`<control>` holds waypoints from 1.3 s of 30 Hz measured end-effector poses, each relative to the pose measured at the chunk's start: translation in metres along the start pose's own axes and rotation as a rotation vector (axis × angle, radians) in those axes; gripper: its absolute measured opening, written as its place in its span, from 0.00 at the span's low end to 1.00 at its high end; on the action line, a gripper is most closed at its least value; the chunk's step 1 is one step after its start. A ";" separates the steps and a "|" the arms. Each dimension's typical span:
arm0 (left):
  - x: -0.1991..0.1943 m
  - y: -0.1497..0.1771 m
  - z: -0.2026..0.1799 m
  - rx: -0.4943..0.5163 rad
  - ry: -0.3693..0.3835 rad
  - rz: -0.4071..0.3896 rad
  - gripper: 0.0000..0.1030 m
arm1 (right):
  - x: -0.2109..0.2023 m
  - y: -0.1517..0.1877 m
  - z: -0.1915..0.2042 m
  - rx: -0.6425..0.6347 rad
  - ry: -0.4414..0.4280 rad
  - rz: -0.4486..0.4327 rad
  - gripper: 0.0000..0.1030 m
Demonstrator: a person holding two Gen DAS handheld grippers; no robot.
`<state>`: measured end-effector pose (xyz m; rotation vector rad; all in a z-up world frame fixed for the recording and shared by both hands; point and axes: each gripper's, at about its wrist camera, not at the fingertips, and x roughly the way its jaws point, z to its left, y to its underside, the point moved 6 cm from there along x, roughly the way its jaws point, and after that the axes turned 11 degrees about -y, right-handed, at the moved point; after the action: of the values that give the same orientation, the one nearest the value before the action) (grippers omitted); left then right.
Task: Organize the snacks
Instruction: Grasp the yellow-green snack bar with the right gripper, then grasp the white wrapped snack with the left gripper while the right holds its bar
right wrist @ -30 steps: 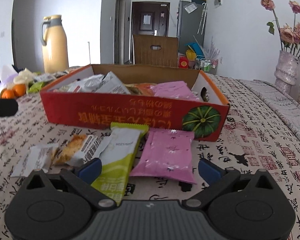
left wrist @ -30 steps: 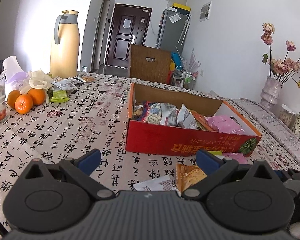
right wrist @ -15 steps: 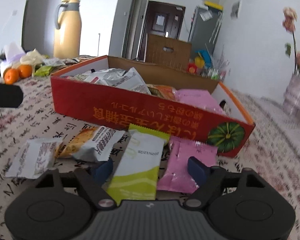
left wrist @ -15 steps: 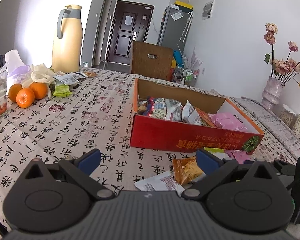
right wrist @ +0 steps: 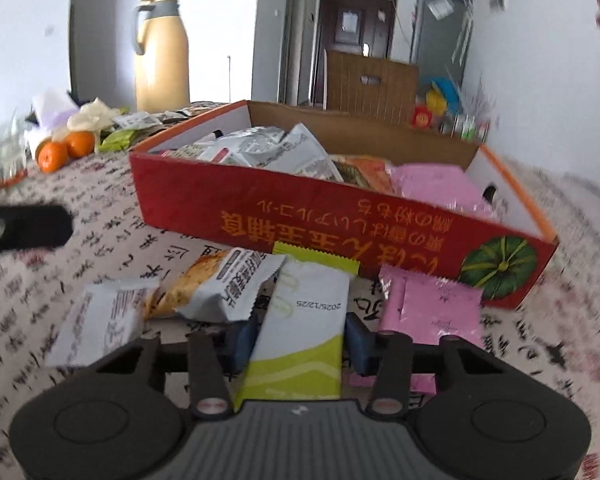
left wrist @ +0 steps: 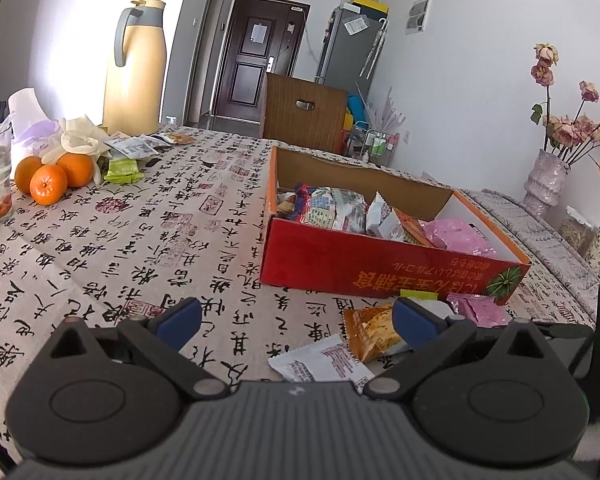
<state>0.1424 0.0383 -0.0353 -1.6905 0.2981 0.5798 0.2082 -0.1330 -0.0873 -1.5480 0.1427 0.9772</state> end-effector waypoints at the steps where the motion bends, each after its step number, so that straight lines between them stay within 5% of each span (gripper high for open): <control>1: 0.000 0.000 0.000 0.000 0.000 0.001 1.00 | 0.001 0.000 -0.003 0.021 -0.013 0.003 0.45; 7: -0.001 0.001 0.000 -0.001 0.002 0.001 1.00 | -0.002 0.003 -0.005 0.049 0.010 -0.024 0.35; 29: 0.006 0.010 -0.016 0.040 -0.007 0.046 1.00 | -0.082 0.012 -0.039 0.131 0.128 -0.271 0.35; 39: 0.021 0.022 -0.025 0.086 -0.094 0.129 1.00 | -0.093 0.029 -0.065 0.200 0.173 -0.295 0.35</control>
<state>0.1536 0.0122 -0.0623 -1.5637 0.3613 0.7304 0.1635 -0.2365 -0.0563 -1.4186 0.1251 0.5793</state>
